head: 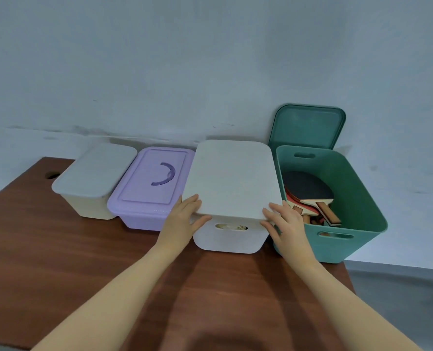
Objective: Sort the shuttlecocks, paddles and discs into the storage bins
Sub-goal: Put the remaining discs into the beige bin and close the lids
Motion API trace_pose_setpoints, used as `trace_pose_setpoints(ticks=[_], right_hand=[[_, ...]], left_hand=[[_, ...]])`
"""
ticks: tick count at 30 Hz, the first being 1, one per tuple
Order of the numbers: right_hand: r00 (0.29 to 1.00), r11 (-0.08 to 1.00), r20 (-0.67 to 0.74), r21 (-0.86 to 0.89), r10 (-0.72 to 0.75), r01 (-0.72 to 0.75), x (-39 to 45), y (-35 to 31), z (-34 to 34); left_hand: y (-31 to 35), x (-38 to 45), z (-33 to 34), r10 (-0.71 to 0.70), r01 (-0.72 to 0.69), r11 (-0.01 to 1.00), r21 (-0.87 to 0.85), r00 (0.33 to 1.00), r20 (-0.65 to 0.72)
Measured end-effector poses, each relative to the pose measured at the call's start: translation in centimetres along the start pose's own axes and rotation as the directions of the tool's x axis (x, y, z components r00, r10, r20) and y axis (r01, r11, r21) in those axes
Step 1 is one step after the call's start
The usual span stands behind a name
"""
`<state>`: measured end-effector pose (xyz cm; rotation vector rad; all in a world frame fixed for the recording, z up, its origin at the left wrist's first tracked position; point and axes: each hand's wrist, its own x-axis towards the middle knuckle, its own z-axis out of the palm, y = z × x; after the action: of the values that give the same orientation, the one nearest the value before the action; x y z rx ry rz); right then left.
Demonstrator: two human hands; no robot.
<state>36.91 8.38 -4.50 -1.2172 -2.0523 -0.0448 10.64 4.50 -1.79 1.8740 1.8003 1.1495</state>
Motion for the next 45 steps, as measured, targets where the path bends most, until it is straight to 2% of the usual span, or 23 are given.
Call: trace_pose_setpoints(ticks=[4, 12, 17, 21, 27, 30, 35, 39, 42, 45], right_hand=[[0.998, 0.996, -0.053, -0.086, -0.032, 0.027, 0.0, -0.3, -0.4], [0.999, 0.994, -0.040, -0.109, -0.010, 0.005, 0.0, -0.8, -0.6], [1.000, 0.994, -0.018, -0.113, -0.007, 0.005, 0.0, -0.7, -0.9], [1.000, 0.988, -0.024, -0.157, -0.019, 0.015, -0.2, -0.5, -1.1], [1.000, 0.975, -0.007, -0.223, -0.020, 0.018, 0.0, -0.6, -1.4], [0.999, 0.972, 0.036, -0.234, 0.030, -0.021, -0.1, -0.9, -1.4], [0.994, 0.965, 0.106, -0.263, 0.023, 0.006, 0.9, -1.1, -2.5], [0.987, 0.976, 0.148, -0.216, 0.065, -0.032, 2.8, -1.2, -2.8], [0.953, 0.969, 0.273, -0.240, 0.130, -0.064, 4.6, -1.4, -2.2], [0.917, 0.952, 0.362, -0.302, 0.170, -0.057, 6.8, -1.1, -1.3]], left_hand=[[0.2, -0.1, 0.1, 0.025, -0.025, 1.000, -0.003, 1.000, -0.014], [-0.8, -0.6, 0.4, 0.023, -0.021, 0.997, 0.069, 1.000, -0.019], [-1.3, 0.1, 0.2, 0.177, -0.177, 0.906, 0.385, 0.984, 0.035], [-0.9, 0.0, 0.4, 0.237, -0.245, 0.886, 0.393, 0.969, 0.070], [-0.9, 0.1, 0.3, 0.245, -0.269, 0.863, 0.428, 0.963, 0.111], [-0.9, -0.1, 0.6, 0.215, -0.257, 0.846, 0.467, 0.966, 0.141], [-0.2, -0.2, 0.5, 0.163, -0.211, 0.826, 0.522, 0.977, 0.138], [1.2, 1.1, 0.6, 0.123, -0.187, 0.802, 0.567, 0.981, 0.148], [2.5, 2.8, 0.7, 0.013, -0.153, 0.802, 0.578, 0.971, 0.240], [2.1, 5.0, 1.2, -0.048, -0.134, 0.782, 0.608, 0.961, 0.274]])
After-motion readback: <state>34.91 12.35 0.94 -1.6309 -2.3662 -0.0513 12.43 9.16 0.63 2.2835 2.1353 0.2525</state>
